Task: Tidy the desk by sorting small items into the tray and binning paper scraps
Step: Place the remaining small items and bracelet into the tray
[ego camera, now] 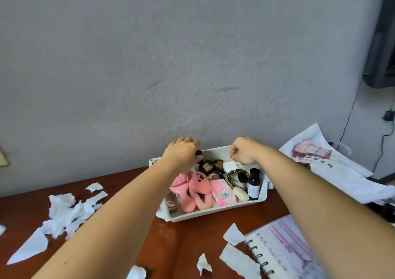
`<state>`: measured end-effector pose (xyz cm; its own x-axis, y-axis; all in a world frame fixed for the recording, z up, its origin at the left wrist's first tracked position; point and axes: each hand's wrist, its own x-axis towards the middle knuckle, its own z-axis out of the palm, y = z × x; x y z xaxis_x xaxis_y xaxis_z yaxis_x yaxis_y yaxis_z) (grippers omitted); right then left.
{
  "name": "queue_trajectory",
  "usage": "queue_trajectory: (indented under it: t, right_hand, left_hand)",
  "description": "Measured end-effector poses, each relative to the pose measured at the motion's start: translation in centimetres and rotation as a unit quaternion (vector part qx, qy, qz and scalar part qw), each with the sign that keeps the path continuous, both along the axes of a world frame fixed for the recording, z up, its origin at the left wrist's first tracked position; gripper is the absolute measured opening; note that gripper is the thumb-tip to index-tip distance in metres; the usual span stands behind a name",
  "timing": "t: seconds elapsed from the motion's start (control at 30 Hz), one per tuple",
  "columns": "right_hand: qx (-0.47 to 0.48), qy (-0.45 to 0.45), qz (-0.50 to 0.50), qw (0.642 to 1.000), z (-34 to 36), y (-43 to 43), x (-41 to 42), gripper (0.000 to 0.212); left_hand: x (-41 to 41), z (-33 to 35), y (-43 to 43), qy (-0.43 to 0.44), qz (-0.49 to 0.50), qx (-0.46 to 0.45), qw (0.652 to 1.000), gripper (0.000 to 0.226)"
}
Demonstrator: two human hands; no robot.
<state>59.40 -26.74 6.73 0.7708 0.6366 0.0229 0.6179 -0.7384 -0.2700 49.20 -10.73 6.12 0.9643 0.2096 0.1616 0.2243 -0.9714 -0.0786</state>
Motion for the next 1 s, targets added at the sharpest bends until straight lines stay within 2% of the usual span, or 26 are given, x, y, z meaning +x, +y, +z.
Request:
queue_trajectory:
  t: [0.23,0.53,0.67,0.83,1.0]
  right_hand:
    - [-0.010,-0.002,0.008,1.000,2.7,-1.1,-4.9,0.022]
    - [-0.016,-0.005,0.048,0.999,5.0,-4.4,-13.3,0.017]
    - [-0.026,0.008,0.058,0.998,4.2,-6.2,-17.1,0.009]
    - [-0.023,0.046,0.073,0.996,2.0,-8.0,-21.6,0.010]
    - [-0.030,0.088,0.085,0.992,-1.0,-9.7,-25.8,0.010]
  left_hand:
    - [-6.3,2.9,-1.6,0.042,-0.024,0.038,0.998,0.056]
    - [-15.4,6.8,-5.8,0.076,0.001,0.005,0.997,0.058]
    - [-20.2,6.4,-7.3,0.100,0.009,-0.021,0.995,0.057]
    - [-26.4,4.3,-9.1,0.124,0.019,-0.028,0.992,0.057]
    - [-31.7,0.6,-9.5,0.154,0.049,-0.090,0.983,0.059]
